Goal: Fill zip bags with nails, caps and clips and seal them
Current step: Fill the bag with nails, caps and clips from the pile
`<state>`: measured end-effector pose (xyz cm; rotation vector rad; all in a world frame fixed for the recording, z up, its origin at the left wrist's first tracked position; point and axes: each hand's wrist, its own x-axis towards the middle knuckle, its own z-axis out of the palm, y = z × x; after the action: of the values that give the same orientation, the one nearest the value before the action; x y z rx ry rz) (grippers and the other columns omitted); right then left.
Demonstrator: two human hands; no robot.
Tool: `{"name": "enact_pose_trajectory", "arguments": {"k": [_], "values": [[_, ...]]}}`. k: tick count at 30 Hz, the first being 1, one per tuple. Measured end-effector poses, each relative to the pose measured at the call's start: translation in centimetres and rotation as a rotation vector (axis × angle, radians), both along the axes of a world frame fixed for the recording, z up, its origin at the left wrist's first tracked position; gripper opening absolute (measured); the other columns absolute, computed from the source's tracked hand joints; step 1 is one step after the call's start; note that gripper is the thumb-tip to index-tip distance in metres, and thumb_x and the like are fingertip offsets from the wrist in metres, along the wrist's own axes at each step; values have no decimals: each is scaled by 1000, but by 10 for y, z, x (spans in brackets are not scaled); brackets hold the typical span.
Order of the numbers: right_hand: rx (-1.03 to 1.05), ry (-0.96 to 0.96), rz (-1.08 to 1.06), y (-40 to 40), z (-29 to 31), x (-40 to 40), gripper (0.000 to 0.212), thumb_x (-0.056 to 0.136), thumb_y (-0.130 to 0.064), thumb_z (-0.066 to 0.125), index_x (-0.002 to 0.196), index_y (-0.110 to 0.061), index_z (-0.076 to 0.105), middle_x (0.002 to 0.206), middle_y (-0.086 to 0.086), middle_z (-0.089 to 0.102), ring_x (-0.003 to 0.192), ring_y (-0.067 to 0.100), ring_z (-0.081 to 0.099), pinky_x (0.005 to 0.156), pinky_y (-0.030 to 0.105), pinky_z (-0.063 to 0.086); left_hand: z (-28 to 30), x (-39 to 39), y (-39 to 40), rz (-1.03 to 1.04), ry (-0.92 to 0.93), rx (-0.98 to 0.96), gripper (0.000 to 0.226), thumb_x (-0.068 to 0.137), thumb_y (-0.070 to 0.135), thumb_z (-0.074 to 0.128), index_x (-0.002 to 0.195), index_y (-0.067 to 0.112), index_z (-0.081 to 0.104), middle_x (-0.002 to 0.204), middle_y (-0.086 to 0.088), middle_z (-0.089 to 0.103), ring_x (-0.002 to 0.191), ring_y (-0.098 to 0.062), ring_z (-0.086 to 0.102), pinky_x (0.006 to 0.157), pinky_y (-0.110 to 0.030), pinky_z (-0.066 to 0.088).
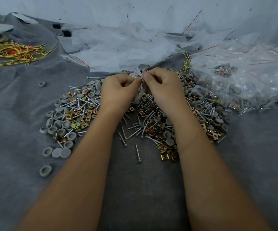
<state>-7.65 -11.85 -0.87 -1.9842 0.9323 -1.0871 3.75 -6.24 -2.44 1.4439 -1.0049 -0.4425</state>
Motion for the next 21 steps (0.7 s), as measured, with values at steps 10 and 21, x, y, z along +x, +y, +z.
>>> {"name": "enact_pose_trajectory", "arguments": {"k": [10, 21], "values": [[-26, -34, -139, -5, -2, -3, 22, 96, -24, 57, 87, -9, 70, 77, 4, 69, 77, 22, 66, 76, 45, 54, 0, 7, 1, 169, 13, -82, 32, 82, 15, 71, 87, 30, 44, 49, 7, 51, 41, -1, 47, 45, -16, 39], [-209, 84, -51, -1, -4, -4, 12, 91, -25, 64, 85, -22, 74, 75, -13, 59, 74, 1, 52, 68, 22, 42, -2, 3, -3, 22, 24, 41, 11, 94, 23, 59, 87, 19, 67, 67, -4, 61, 60, -17, 56, 59, -34, 49]]}}
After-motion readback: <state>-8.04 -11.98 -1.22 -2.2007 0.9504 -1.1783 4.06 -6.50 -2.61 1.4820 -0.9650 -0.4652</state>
